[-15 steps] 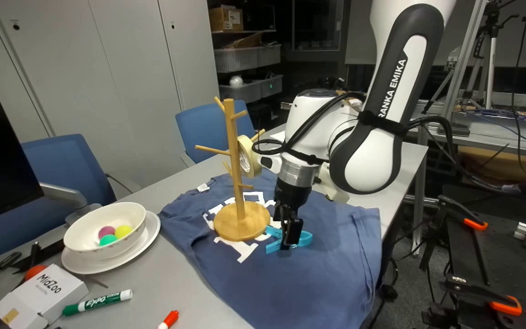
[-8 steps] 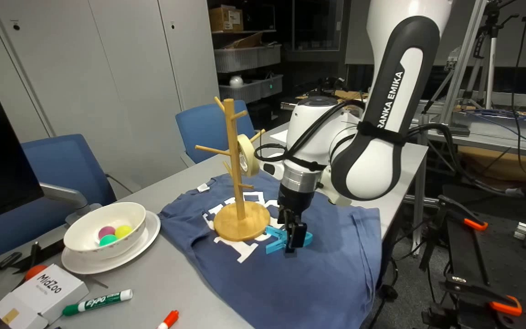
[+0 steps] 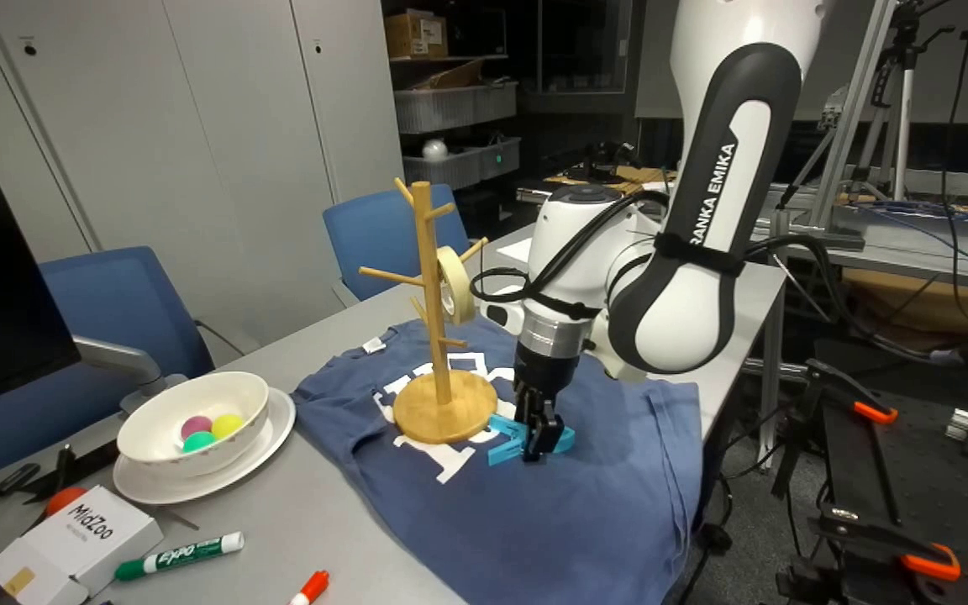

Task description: Hang the blue peg on the opposite side of the wooden rack

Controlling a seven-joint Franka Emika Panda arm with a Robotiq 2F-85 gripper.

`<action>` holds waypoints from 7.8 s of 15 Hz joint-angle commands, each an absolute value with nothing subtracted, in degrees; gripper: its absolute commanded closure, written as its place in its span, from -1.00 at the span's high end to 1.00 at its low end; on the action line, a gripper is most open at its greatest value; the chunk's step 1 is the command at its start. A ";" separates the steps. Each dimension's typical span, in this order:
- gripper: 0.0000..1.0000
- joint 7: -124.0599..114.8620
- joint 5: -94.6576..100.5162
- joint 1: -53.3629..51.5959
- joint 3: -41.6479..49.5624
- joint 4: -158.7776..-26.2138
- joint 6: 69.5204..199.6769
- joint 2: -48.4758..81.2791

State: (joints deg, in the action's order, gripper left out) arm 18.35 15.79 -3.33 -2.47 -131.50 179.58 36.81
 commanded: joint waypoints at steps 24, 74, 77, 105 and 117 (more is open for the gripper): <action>-0.28 8.47 21.16 -54.29 40.33 -136.89 178.83 27.33; 1.00 8.74 -3.55 -68.03 51.10 -130.50 200.93 50.87; 1.00 9.09 -3.37 -67.56 50.45 -131.05 200.88 49.77; 1.00 11.41 -3.16 -107.54 85.93 -158.97 195.72 19.48; 1.00 8.96 -1.69 -111.02 90.03 -157.92 195.31 19.98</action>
State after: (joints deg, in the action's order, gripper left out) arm 8.96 -1.69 -111.02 90.03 -157.92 195.31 19.98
